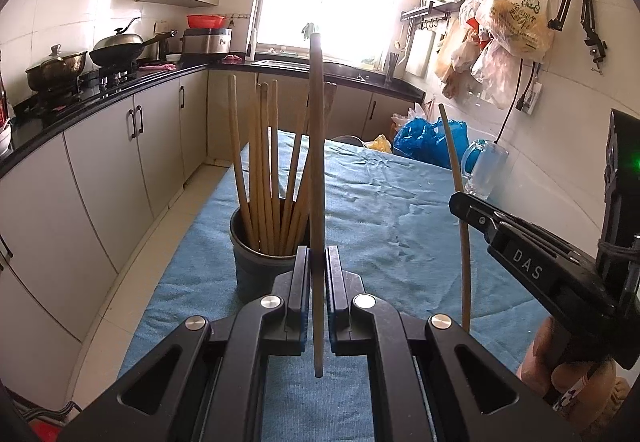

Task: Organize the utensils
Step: 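Carry both upright chopsticks over the black holder, then lower both chopsticks into the black holder among the others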

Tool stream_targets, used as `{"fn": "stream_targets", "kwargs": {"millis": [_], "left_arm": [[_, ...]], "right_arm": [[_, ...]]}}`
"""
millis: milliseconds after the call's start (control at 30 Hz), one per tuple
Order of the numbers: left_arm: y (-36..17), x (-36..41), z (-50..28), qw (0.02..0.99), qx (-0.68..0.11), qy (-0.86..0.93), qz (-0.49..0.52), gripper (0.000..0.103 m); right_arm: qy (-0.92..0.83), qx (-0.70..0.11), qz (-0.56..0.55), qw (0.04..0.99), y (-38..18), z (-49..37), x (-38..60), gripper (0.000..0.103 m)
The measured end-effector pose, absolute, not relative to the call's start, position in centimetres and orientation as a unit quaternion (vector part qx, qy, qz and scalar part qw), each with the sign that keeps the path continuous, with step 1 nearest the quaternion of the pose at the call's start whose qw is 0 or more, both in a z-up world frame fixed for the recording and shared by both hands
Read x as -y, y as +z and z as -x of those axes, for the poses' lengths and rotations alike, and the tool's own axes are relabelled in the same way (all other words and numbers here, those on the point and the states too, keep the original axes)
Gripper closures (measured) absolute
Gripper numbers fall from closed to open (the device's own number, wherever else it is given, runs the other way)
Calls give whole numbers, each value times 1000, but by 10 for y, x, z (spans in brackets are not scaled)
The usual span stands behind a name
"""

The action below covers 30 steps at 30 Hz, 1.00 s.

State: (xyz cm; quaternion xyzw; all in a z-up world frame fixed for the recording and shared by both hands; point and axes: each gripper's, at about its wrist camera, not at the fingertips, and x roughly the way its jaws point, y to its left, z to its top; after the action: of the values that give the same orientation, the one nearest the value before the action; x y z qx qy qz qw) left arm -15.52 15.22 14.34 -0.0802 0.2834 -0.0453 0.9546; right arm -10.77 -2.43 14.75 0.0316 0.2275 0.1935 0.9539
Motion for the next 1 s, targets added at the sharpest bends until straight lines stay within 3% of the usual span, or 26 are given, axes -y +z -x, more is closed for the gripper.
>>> {"fn": "stream_targets", "kwargs": {"millis": [1000], "left_arm": [[157,-189,160,957,-271,-20,105,96]], "right_arm": [[233,-213,-56,947,162,96,16,95]]}}
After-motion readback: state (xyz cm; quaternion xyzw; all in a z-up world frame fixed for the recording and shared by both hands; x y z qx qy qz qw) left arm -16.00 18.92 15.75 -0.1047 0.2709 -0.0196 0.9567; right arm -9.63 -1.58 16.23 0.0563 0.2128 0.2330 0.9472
